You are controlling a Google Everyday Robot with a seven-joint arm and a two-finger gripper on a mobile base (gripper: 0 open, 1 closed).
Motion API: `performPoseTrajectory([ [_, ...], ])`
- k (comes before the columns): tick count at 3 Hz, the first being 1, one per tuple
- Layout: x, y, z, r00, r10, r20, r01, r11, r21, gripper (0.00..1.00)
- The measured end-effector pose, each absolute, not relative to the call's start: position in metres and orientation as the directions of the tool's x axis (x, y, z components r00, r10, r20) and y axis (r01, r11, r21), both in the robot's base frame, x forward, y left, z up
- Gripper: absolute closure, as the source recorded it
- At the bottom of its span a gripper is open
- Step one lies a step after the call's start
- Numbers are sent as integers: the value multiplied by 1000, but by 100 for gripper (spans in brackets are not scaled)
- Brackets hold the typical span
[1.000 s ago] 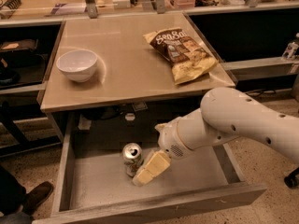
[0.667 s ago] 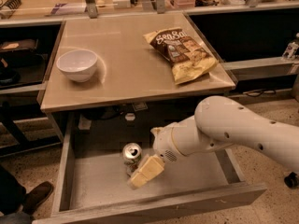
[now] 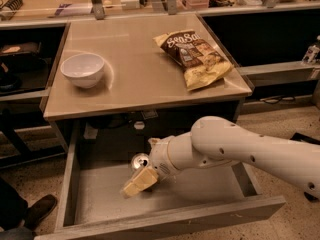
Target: Pick 7up can from top drawer and place on counter
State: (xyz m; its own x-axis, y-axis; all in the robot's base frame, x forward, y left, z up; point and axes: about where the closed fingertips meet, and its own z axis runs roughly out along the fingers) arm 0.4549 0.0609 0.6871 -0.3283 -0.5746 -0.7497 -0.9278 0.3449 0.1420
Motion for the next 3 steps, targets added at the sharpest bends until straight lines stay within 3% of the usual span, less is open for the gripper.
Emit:
performPoseTrajectory([
  [1,458,75,674,-335,-555,-761,-926,345,155,0],
  [3,458,75,674,-335,-555,-762,-925,346,155,42],
])
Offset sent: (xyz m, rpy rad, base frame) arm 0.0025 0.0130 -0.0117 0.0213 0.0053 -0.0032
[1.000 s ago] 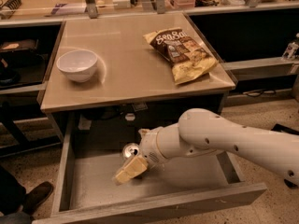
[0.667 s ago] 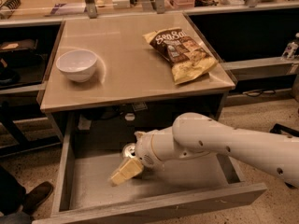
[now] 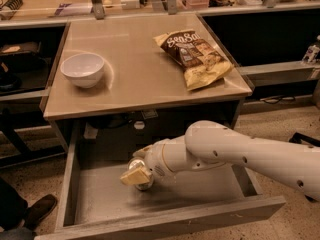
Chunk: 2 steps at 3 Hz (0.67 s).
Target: Pick 7up can from top drawer and place on counter
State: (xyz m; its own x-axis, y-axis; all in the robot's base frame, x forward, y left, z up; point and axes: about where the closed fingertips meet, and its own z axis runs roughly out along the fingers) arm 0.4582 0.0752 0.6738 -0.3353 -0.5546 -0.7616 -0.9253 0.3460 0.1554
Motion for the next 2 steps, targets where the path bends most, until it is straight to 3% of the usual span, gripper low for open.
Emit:
performPoseTrajectory([
  [2,458,75,674,-335,-555,-762,-925,346,155,88],
])
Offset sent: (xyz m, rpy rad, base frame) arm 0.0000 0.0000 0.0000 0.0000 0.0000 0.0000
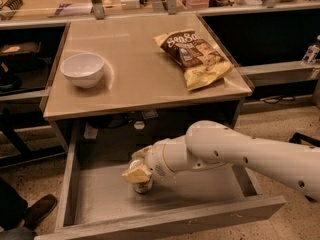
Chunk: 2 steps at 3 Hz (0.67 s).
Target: Pick 7up can from top drawer and place on counter
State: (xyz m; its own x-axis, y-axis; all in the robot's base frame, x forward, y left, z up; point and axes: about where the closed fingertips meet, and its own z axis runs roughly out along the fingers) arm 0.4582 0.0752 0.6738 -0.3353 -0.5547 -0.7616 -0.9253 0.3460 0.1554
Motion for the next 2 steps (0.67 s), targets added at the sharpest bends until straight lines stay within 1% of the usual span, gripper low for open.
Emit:
performPoseTrajectory([
  [1,458,75,674,-335,-555,-762,-925,346,155,100],
  [2,458,75,674,-335,-555,-761,-926,345,155,100],
])
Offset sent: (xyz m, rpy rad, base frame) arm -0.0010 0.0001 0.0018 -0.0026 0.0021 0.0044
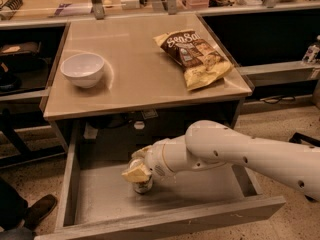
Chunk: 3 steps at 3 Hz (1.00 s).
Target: Pick 7up can from top drawer and place on counter
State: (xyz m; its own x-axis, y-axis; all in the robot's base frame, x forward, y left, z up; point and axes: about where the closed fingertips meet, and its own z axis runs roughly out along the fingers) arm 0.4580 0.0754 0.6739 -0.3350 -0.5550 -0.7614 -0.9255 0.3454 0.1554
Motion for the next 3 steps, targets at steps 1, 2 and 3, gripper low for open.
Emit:
performPoseTrajectory([
  [1,458,74,694,-330,-569,-753,-923,360,132,100],
  [2,459,72,728,-302,-605,-736,-928,365,81,100],
  [3,469,64,781,-286,-634,-719,-924,381,32,100],
])
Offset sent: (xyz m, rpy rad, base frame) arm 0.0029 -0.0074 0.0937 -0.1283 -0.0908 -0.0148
